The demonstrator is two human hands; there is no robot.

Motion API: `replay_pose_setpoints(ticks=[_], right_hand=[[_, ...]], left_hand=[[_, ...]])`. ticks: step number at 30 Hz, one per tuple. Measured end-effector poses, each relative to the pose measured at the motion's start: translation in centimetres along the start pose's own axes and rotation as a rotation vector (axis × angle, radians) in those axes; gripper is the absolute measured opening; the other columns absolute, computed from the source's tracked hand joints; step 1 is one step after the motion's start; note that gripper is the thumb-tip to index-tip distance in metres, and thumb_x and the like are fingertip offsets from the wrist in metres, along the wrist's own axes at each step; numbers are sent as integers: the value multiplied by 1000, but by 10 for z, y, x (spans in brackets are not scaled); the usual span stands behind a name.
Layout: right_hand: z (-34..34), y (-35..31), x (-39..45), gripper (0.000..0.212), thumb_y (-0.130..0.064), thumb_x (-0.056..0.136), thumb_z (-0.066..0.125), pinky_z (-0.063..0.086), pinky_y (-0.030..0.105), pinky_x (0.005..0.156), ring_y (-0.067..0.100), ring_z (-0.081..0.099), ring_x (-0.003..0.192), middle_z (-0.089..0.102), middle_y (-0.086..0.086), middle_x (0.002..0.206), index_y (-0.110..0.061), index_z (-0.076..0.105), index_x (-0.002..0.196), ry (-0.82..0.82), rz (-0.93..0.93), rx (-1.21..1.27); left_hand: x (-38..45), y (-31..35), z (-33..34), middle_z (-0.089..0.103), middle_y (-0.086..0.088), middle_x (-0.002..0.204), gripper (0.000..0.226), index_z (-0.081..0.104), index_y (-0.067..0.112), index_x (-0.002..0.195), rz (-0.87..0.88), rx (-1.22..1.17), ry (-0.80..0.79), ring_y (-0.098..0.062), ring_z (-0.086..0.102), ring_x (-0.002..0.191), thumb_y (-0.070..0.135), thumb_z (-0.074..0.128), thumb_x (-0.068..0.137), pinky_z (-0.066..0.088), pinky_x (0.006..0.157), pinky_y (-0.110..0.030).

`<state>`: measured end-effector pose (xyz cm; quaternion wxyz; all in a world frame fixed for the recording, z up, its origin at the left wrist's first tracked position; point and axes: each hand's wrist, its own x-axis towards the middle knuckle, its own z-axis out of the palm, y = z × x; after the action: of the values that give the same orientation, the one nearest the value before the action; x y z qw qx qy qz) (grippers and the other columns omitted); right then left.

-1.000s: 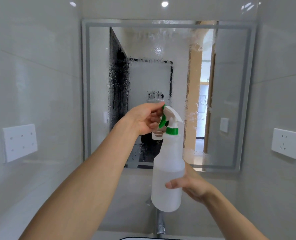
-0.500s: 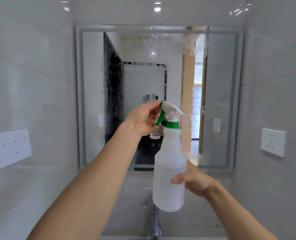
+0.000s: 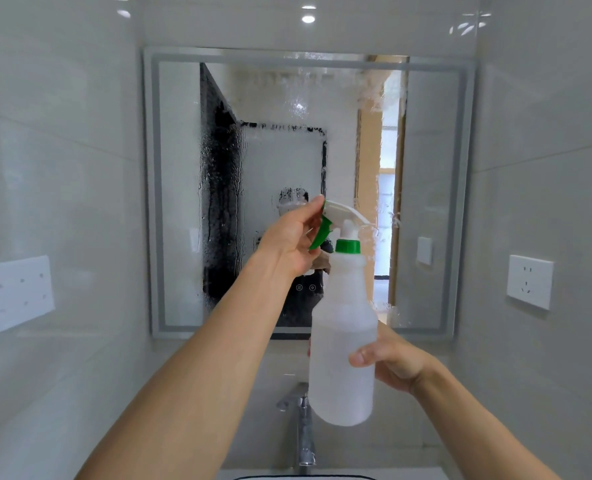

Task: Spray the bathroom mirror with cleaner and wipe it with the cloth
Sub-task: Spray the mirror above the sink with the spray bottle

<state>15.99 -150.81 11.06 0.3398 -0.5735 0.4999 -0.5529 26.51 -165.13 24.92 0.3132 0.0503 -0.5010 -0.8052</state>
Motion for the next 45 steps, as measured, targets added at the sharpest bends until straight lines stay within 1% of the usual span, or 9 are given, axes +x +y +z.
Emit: replay_pose_setpoints(ticks=[3,10,16,18,21,25,33,37,45], right_hand=[[1,2,0,86,-10,62,74,46,64,101,48,57,117,57,34,124,4,43,141,-69,-10,51],[2,-1,-1,81,-11,64,70,50,53,96,45,61,114,61,31,122,6,45,139,-104,-12,81],[1,1,-3,77,-10,64,69,50,55,97,44,61,113,61,31,122,5,48,137,-103,-5,97],[1,3,-4,77,-9,64,70,50,55,97,44,61,113,61,31,122,5,49,137,-101,-5,116],[1,5,-6,76,-8,64,69,49,54,97,44,61,114,61,31,122,4,50,136,-109,-14,128],[-1,4,-9,72,-9,63,69,49,52,96,43,61,113,63,28,121,0,54,134,-120,-29,110],[-10,1,-13,74,-11,64,70,49,53,97,43,61,114,64,26,121,-1,51,135,-97,-20,94],[-18,-4,-14,78,-13,66,74,47,58,101,46,58,117,60,28,124,-3,49,139,-101,-35,100],[-37,-18,-19,105,-42,60,92,49,54,102,42,57,119,57,26,130,-1,44,144,21,-57,151]], left_hand=[[2,-8,-3,69,5,76,7,69,17,84,21,-41,-104,-11,59,77,24,72,85,36,77,-28],[8,-19,-8,68,2,76,43,68,18,96,1,-37,-173,-16,54,84,42,85,66,39,104,-38],[11,-23,-4,68,1,73,68,63,15,110,-14,-76,-136,-18,55,77,42,92,55,46,90,-40],[12,-24,-3,68,1,76,57,65,16,108,-3,-75,-165,-19,55,79,40,89,62,46,87,-38],[10,-26,-2,70,0,97,41,75,19,99,-9,-78,-245,-22,56,104,39,87,66,40,109,-40],[0,-28,3,70,-2,95,26,74,17,99,-12,-116,-315,-18,63,91,34,73,79,50,80,-32],[-10,-43,1,70,-2,95,54,68,12,110,45,94,-321,-23,63,92,51,76,74,45,100,-49],[-20,-66,-10,68,-13,120,81,63,9,130,33,246,-355,-30,59,112,55,82,67,42,105,-50],[-37,-79,15,66,-29,121,42,71,2,113,176,451,-293,-36,67,99,34,74,87,48,101,-58]])
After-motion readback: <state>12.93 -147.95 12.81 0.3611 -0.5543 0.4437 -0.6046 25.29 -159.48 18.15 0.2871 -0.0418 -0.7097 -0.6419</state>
